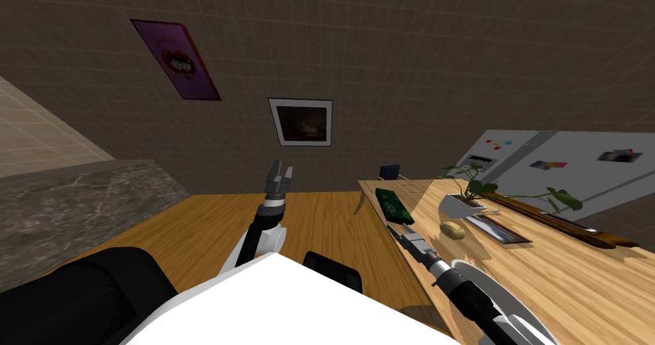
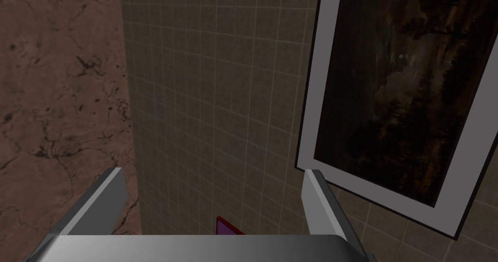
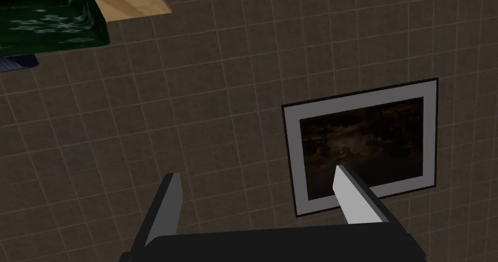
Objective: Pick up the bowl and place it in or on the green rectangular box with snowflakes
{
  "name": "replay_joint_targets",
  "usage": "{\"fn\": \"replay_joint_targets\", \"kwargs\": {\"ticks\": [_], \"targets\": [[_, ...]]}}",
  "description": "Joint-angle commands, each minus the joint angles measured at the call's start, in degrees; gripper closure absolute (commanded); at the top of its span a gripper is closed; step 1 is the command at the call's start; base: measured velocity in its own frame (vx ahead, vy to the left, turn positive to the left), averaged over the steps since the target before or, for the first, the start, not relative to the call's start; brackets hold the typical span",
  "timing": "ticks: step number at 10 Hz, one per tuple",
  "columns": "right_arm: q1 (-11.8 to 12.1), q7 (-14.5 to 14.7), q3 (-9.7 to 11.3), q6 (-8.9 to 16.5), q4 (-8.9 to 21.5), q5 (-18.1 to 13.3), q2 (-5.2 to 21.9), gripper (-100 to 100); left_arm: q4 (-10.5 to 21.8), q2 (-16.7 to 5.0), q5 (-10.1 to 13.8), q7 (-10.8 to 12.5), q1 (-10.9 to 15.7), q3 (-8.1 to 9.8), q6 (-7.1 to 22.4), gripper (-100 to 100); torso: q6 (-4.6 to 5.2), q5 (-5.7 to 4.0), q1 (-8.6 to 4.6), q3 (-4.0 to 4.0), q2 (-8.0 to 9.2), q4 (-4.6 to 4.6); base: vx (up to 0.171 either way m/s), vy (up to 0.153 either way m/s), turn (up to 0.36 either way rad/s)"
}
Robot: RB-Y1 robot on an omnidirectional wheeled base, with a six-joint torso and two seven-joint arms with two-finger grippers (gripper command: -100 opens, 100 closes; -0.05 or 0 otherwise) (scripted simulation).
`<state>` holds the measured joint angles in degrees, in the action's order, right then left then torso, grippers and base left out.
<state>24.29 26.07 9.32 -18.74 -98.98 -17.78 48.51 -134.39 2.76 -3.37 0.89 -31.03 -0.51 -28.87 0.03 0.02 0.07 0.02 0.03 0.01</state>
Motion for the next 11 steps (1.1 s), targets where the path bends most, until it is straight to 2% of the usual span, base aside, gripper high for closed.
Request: {"fn": "replay_joint_targets", "kwargs": {"ticks": [1, 2, 3, 4, 5, 7, 8, 9, 10, 11], "targets": [[-0.7, 0.2, 0.5, 0.3, 1.7, -0.6, 1.5, -100, 0.0, 0.0, 0.0, 0.0, 0.0, 0.00, 0.0, 0, 0.00, 0.00, 0.00, 0.00, 0.00, 0.00, 0.003, 0.019, 0.031], [-0.6, 1.2, 1.1, 0.4, 3.7, -2.2, 3.7, -100, 0.0, 0.0, 0.0, 0.0, 0.0, 0.00, 0.0, 0, 0.01, 0.00, -0.02, 0.00, 0.00, 0.00, 0.000, 0.029, 0.073], [-0.6, 1.2, 1.1, 0.4, 4.2, -2.2, 3.7, -100, 0.0, 0.0, 0.0, 0.0, 0.0, 0.00, 0.0, 0, 0.00, 0.00, 0.00, 0.00, 0.01, 0.00, 0.002, 0.022, 0.032], [-0.5, 2.1, 1.8, 0.4, 6.5, -3.8, 5.8, -100, 0.0, 0.0, 0.0, 0.0, 0.0, 0.00, 0.0, 0, 0.02, -0.01, -0.01, 0.00, 0.01, 0.00, 0.004, 0.029, 0.065], [-0.5, 2.1, 1.8, 0.4, 6.8, -3.8, 5.8, -100, 0.0, 0.0, 0.0, 0.0, 0.0, 0.00, 0.0, 0, 0.00, 0.01, 0.01, 0.00, -0.01, 0.00, 0.004, 0.021, 0.037], [-0.2, 3.7, 3.1, 0.3, 11.2, -7.0, 9.3, -100, 0.0, 0.0, 0.0, 0.0, 0.0, 0.00, 0.0, 0, 0.01, -0.01, -0.01, 0.00, -0.01, 0.00, 0.007, 0.031, 0.071], [-0.2, 3.7, 3.1, 0.3, 11.9, -7.0, 9.6, -100, 0.0, 0.0, 0.0, 0.0, 0.0, 0.00, 0.0, 0, 0.01, 0.01, 0.03, 0.00, -0.01, 0.00, 0.002, 0.027, 0.025], [0.0, 4.5, 3.7, 0.2, 13.3, -8.6, 11.3, -100, 0.0, 0.0, 0.0, 0.0, 0.0, 0.00, 0.0, 0, 0.03, 0.00, 0.01, 0.01, 0.01, 0.00, 0.002, 0.021, 0.035], [0.0, 4.5, 3.7, 0.2, 14.4, -8.6, 11.3, -100, 0.0, 0.0, 0.0, 0.0, 0.0, 0.00, 0.0, 0, 0.02, 0.00, -0.01, 0.01, 0.02, 0.01, 0.003, 0.015, 0.024], [0.2, 5.2, 4.4, 0.1, 16.4, -10.1, 13.0, -100, 0.0, 0.0, 0.0, 0.0, 0.0, 0.00, 0.0, 0, 0.02, -0.01, -0.04, 0.01, 0.01, 0.01, 0.003, 0.015, 0.046]]}}
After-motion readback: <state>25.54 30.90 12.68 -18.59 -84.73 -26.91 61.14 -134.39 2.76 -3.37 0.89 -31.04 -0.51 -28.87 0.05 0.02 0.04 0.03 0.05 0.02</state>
